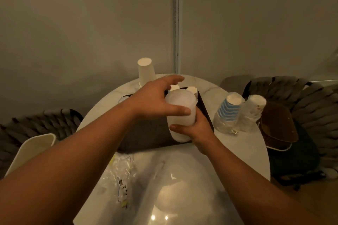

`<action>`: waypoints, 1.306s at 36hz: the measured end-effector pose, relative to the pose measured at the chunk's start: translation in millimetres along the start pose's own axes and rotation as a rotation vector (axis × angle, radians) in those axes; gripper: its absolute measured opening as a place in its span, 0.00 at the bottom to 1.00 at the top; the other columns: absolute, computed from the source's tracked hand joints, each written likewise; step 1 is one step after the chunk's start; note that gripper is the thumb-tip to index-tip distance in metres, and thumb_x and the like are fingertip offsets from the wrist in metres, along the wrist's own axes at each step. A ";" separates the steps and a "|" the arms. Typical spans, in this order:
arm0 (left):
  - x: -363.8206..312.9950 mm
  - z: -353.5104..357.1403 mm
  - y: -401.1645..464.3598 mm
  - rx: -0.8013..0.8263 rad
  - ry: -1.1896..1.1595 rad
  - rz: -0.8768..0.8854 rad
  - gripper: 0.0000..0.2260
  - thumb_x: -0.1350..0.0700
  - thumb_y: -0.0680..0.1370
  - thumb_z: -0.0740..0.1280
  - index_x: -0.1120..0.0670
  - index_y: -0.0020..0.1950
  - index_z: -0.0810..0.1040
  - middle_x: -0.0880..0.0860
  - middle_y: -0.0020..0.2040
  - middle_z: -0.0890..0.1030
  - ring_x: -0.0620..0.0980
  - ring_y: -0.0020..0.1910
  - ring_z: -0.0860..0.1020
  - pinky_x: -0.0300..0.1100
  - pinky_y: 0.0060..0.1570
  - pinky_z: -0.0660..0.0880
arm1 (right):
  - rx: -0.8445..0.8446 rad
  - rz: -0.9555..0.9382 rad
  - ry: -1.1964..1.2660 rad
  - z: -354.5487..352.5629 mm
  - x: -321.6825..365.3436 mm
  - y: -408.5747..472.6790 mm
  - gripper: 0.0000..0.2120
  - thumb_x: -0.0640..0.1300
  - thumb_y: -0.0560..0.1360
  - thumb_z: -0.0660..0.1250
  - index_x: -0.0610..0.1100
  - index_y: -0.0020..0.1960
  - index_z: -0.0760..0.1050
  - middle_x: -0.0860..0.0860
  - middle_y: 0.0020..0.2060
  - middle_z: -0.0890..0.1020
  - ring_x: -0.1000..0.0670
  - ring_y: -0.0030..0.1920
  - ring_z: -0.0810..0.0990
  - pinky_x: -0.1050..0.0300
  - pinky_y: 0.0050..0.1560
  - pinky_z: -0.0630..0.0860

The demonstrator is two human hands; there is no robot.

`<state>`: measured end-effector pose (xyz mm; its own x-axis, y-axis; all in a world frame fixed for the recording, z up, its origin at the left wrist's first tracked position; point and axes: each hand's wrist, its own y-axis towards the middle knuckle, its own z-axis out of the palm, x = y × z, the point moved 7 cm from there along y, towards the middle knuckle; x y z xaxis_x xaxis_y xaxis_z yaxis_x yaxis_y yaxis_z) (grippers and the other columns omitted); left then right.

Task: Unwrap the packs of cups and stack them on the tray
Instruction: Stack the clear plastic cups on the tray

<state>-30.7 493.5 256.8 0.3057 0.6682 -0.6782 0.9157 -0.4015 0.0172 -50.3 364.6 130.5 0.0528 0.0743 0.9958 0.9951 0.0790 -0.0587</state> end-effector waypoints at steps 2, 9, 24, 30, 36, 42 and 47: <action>-4.1 0.1 2.5 0.049 0.121 0.030 0.40 0.42 0.66 0.78 0.42 0.75 0.64 0.45 0.69 0.73 0.44 0.62 0.73 0.40 0.58 0.73 | 0.008 0.008 -0.003 1.5 -1.5 2.0 0.39 0.45 0.62 0.82 0.58 0.68 0.69 0.55 0.58 0.79 0.51 0.58 0.78 0.46 0.57 0.78; 2.1 -6.4 4.8 0.028 0.129 0.013 0.38 0.45 0.68 0.77 0.43 0.74 0.64 0.46 0.68 0.74 0.44 0.61 0.73 0.37 0.55 0.71 | 0.021 -0.009 -0.035 8.0 -0.5 8.6 0.38 0.47 0.62 0.81 0.60 0.66 0.68 0.57 0.58 0.78 0.53 0.58 0.77 0.49 0.57 0.78; 28.4 -22.7 6.4 0.024 0.131 -0.028 0.40 0.47 0.67 0.78 0.43 0.75 0.63 0.46 0.64 0.75 0.44 0.60 0.73 0.39 0.58 0.71 | 0.011 -0.052 -0.007 35.4 -4.8 34.0 0.36 0.49 0.59 0.82 0.64 0.61 0.70 0.56 0.57 0.80 0.54 0.57 0.79 0.54 0.53 0.79; 48.6 -36.2 7.7 -0.037 0.098 -0.027 0.37 0.48 0.67 0.78 0.45 0.73 0.65 0.47 0.62 0.76 0.48 0.62 0.74 0.44 0.60 0.74 | 0.008 -0.044 0.021 55.4 -10.3 46.8 0.38 0.53 0.55 0.82 0.60 0.63 0.72 0.56 0.56 0.81 0.55 0.56 0.80 0.53 0.53 0.79; 73.7 -60.5 6.9 -0.181 -0.008 -0.016 0.36 0.51 0.66 0.79 0.45 0.71 0.67 0.47 0.61 0.77 0.45 0.60 0.75 0.40 0.55 0.74 | -0.009 -0.051 0.034 77.0 -18.2 61.5 0.40 0.49 0.56 0.83 0.57 0.64 0.71 0.54 0.57 0.81 0.54 0.57 0.79 0.45 0.58 0.78; 110.2 -94.2 6.8 -0.321 -0.102 -0.048 0.33 0.55 0.66 0.80 0.44 0.67 0.69 0.46 0.55 0.78 0.41 0.53 0.77 0.34 0.51 0.74 | -0.018 -0.050 0.058 96.6 -26.1 76.0 0.43 0.55 0.53 0.83 0.59 0.65 0.70 0.54 0.60 0.79 0.52 0.61 0.78 0.44 0.62 0.76; 171.7 -109.9 10.4 -0.385 -0.077 -0.137 0.34 0.55 0.66 0.80 0.46 0.68 0.69 0.47 0.55 0.77 0.43 0.52 0.76 0.36 0.51 0.73 | -0.042 -0.039 0.082 105.6 -41.2 86.4 0.42 0.52 0.52 0.82 0.56 0.64 0.71 0.53 0.61 0.79 0.53 0.62 0.78 0.47 0.63 0.76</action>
<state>60.0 672.9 221.2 0.1675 0.6442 -0.7463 0.9817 -0.0393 0.1863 24.7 473.3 77.1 0.0191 -0.0093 0.9998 0.9991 0.0387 -0.0187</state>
